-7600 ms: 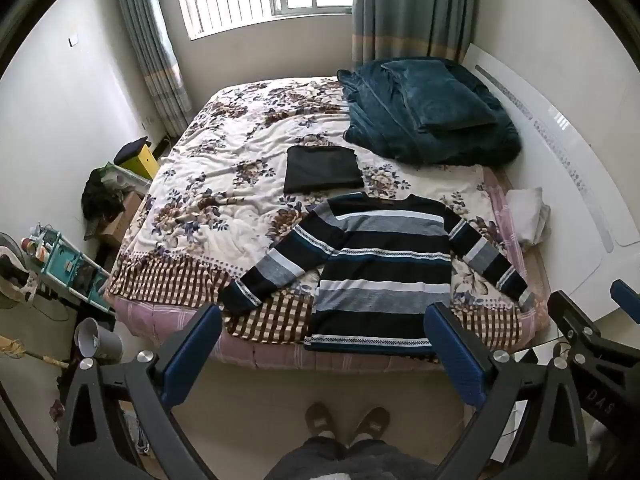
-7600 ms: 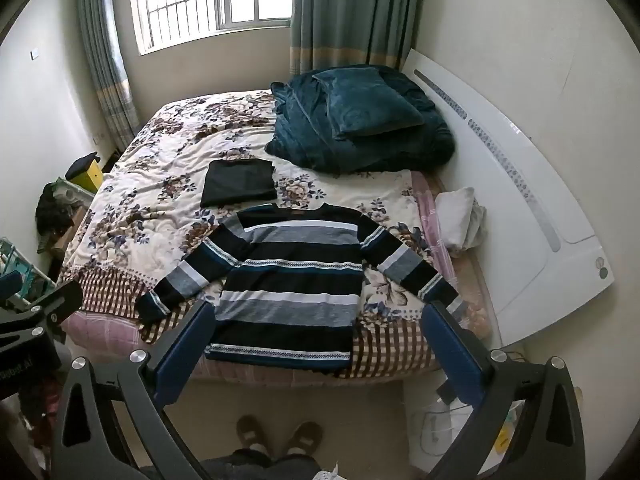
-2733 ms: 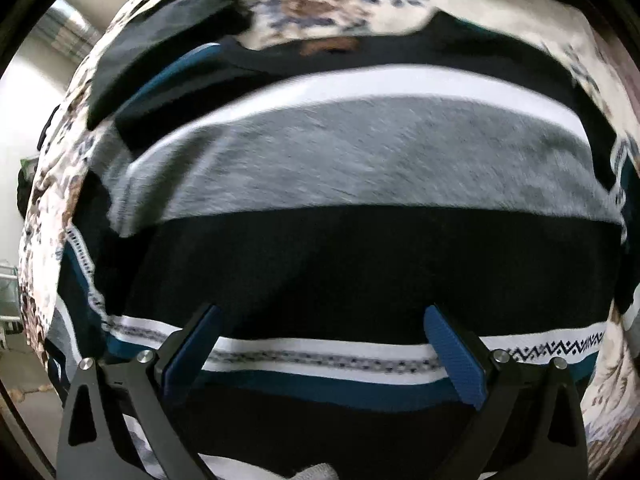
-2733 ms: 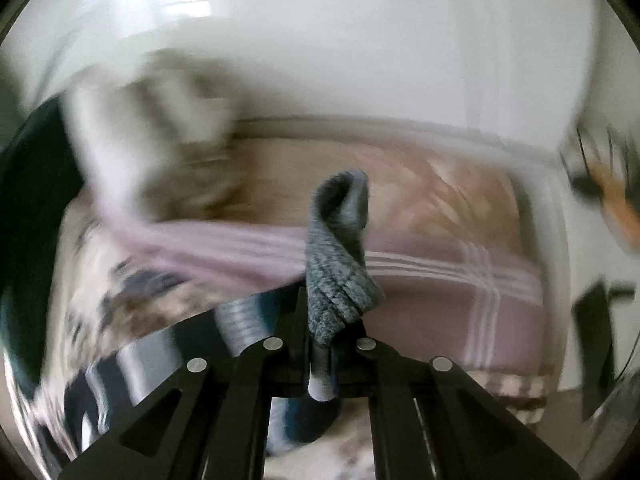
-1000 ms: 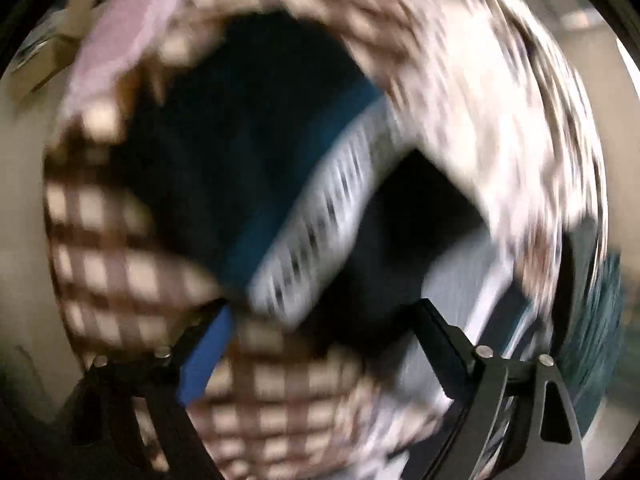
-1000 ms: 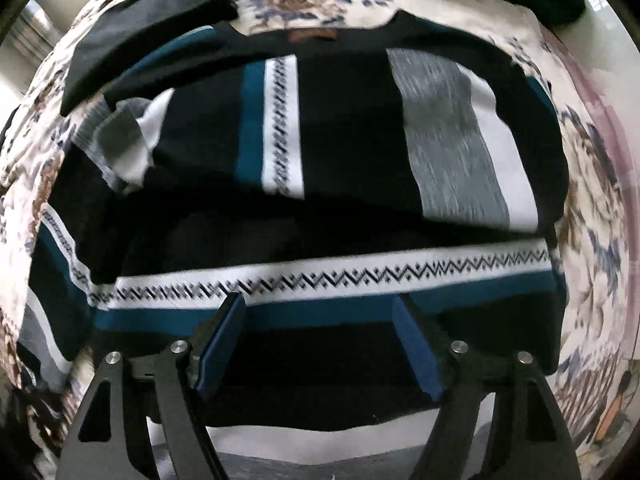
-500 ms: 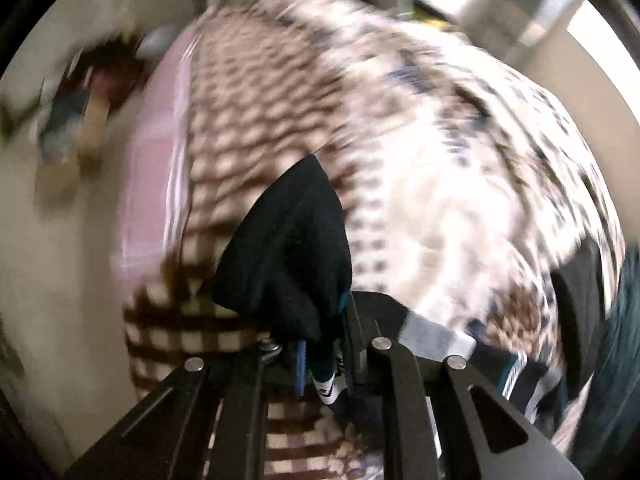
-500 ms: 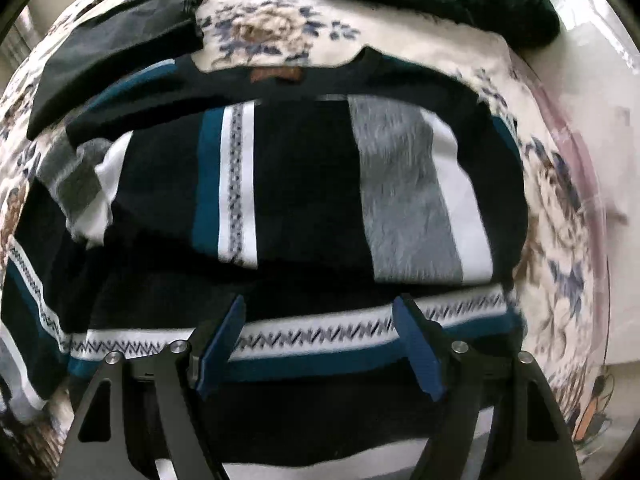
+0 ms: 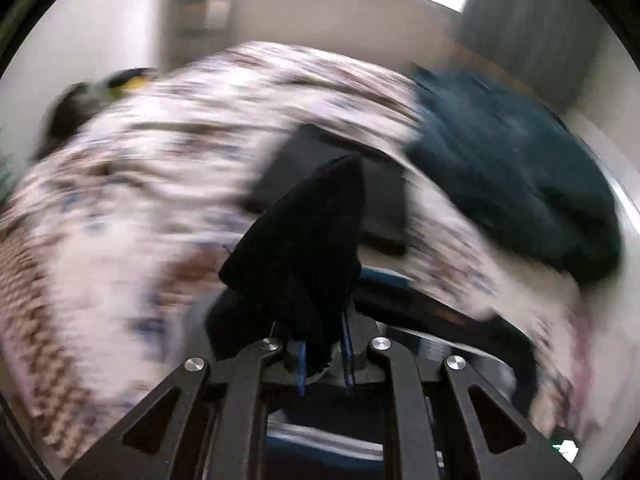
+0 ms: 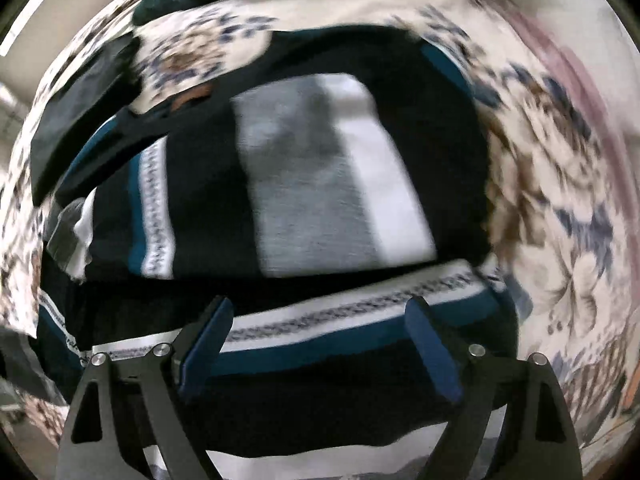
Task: Fold small clothes
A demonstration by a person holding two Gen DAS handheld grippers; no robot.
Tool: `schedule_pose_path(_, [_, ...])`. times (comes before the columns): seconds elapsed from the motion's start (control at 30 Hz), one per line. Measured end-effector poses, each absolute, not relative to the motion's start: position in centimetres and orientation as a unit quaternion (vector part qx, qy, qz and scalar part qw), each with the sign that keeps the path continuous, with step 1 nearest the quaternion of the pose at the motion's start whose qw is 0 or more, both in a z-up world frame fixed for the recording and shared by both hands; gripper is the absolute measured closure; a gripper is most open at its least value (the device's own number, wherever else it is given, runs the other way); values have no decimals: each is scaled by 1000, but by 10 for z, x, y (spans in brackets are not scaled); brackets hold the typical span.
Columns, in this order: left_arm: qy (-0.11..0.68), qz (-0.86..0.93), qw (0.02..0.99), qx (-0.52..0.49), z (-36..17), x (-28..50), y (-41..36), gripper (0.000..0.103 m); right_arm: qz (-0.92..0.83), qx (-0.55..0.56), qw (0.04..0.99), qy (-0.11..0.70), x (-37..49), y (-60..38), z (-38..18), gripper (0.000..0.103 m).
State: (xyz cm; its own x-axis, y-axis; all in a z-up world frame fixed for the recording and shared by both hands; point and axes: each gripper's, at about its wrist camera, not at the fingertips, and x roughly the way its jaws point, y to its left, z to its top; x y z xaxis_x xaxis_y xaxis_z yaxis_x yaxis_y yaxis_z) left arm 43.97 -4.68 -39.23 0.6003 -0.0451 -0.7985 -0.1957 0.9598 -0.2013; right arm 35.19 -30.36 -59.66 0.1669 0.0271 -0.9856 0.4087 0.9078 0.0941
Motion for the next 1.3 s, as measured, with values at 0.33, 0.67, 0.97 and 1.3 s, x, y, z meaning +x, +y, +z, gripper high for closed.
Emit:
schedule_pose_path(0.33, [525,-151,837,-3,-460,475,-285,88,-162,193,734,631,341,-408,-608,14])
schedule_pose_path(0.67, [537,-81,836,-84,-447,452,-184,18,-104,304,739,592,366,-467,-577,14])
schedule_pose_path(0.97, [558,133,817,-60,-473,427,-46,18,-33,243,724,644,475,-395,-627,40])
schedule_pose_path(1.3, [536,173,821,-90,-471,437,-8,18,-106,170,794,574,468,-413,-561,94])
